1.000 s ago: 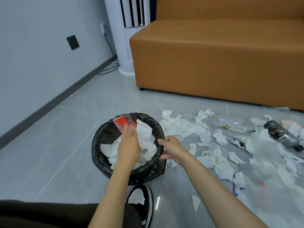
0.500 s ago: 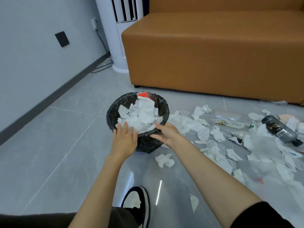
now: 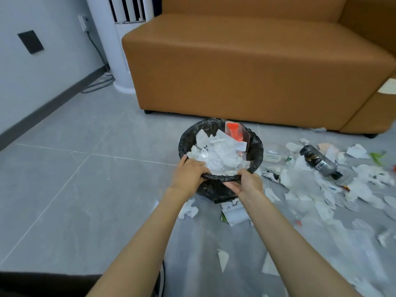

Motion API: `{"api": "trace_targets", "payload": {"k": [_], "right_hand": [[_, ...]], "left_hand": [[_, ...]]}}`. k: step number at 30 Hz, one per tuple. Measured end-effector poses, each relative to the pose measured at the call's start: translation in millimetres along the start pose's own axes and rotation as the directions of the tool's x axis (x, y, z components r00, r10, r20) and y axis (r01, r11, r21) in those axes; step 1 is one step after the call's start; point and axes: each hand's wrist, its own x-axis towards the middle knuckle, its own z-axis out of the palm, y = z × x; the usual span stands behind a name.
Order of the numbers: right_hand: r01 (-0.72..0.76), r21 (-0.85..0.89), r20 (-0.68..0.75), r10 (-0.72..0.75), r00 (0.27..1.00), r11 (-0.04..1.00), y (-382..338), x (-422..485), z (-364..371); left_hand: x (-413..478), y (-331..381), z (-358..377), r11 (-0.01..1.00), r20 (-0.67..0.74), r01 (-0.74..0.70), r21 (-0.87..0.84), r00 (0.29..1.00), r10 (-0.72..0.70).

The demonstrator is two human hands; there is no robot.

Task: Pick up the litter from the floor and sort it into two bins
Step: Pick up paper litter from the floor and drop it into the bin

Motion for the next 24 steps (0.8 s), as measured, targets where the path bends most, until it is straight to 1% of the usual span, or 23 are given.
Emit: {"api": "trace_targets", "payload": {"k": [4,7,9,12,15,17,19,20,22,24], "right_hand": [[0.008,-0.042,0.062,-0.005,0.998,0.999,-5,-4,-17],[0.019,-0.041,0.131,-0.014,0.991,0.999,-7,-11,-9],[-0.010,-0.018,0.203,0.013,0.979,1.000,-7,-15,3],[-0.101,-0.003,0.345,0.096,0.934,0.995,1,-20,28],[-0.164,-0.002,0.449,0.147,0.882,0.987,13,-19,43],[-0.128,-0.078,0.477,0.150,0.866,0.989,21,-14,46],[-0.051,-0.206,0.440,0.139,0.887,0.977,32,-7,44],[-0.007,-0.296,0.393,0.129,0.910,0.955,40,-2,41],[0.070,-0.467,0.311,0.089,0.946,0.882,56,7,36],[0.156,-0.616,0.306,0.052,0.951,0.773,76,16,31]], "left_hand": [[-4,11,3,0.993,-0.029,0.015,0.118,1.000,-0.011],[-11,6,-2,0.990,-0.106,0.050,0.135,0.994,-0.035],[-17,-4,-11,0.988,-0.142,0.086,0.130,0.988,-0.067],[-31,-27,-25,0.977,-0.163,0.175,0.125,0.975,-0.154],[-44,-47,-28,0.955,-0.160,0.271,0.116,0.954,-0.252],[-50,-56,-24,0.943,-0.152,0.320,0.086,0.940,-0.305],[-55,-64,-19,0.932,-0.161,0.356,0.062,0.926,-0.343],[-56,-67,-16,0.927,-0.175,0.371,0.054,0.918,-0.357],[-56,-72,-11,0.923,-0.199,0.384,0.018,0.906,-0.373],[-56,-74,-6,0.922,-0.200,0.386,0.007,0.904,-0.377]]}}
